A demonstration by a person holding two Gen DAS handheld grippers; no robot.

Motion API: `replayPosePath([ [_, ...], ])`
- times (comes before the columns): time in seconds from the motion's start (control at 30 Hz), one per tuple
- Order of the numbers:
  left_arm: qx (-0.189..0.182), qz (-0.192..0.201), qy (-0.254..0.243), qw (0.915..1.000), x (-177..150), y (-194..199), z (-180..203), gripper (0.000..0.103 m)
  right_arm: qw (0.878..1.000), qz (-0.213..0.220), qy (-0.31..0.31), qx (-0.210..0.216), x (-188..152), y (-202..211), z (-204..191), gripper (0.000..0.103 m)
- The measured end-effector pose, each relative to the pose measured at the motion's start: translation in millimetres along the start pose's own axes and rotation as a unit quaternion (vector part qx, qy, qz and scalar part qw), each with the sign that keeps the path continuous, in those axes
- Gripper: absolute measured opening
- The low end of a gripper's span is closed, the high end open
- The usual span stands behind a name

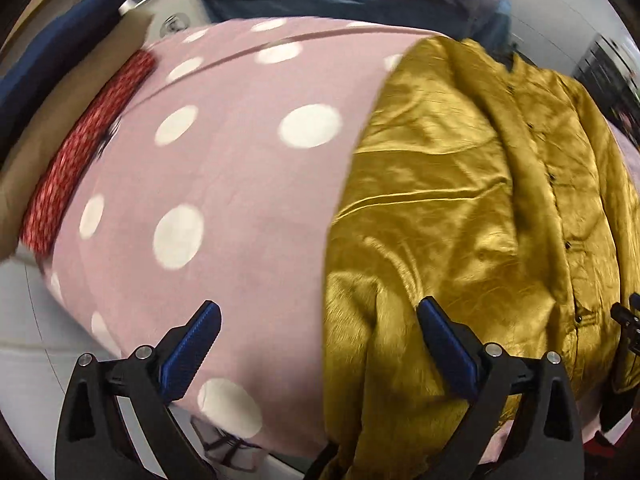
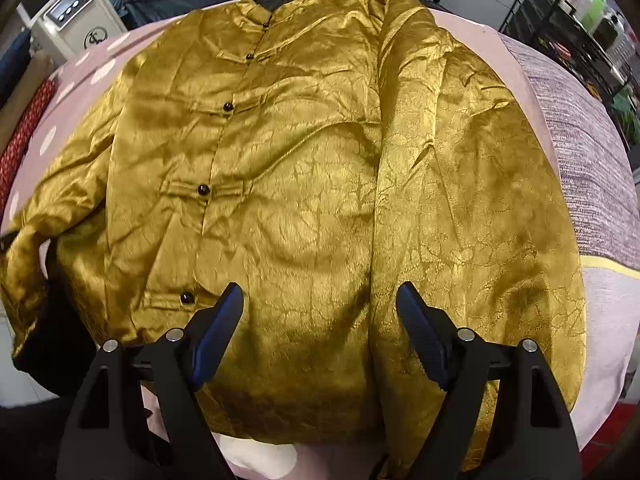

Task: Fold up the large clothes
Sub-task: 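Shake out and lay the jacket flat on the bed with both grippers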

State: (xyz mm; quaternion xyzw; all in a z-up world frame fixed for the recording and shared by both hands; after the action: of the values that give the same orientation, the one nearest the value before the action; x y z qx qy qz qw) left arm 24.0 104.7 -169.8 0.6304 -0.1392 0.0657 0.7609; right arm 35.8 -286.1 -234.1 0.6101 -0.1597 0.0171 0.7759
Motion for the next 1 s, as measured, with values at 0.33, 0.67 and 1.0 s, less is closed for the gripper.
replayPosePath([
  [0.33, -0.070, -0.032, 0.056, 0.9955, -52, -4, -14, 0.096, 1.000, -0.012, -0.023, 0.018, -4, 0, -4, 0.079],
  [0.67, -0.153, -0.077, 0.026, 0.9848, -55, -32, 27, 0.020, 0.999, 0.001, -0.052, 0.016, 2, 10, 10, 0.079],
  [1.0, 0.080, 0.095, -0.003, 0.9923, 129, 68, -94, 0.011, 0.995, 0.017, -0.099, -0.016, -2, 16, 58, 0.079],
])
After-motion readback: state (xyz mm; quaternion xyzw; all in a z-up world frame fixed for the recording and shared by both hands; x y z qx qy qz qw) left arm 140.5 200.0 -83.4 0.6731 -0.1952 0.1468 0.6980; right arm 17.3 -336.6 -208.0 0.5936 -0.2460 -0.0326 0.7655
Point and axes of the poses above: each gripper's, at about its wrist camera, not at the fingertips, and y roughly against the way its jaws point, z to its right, x to its top, the point moved 10 cm from there along -y, roughly the way its jaws point, and after that the axes turned 15 degrees about -x, right-handed, at the moved point
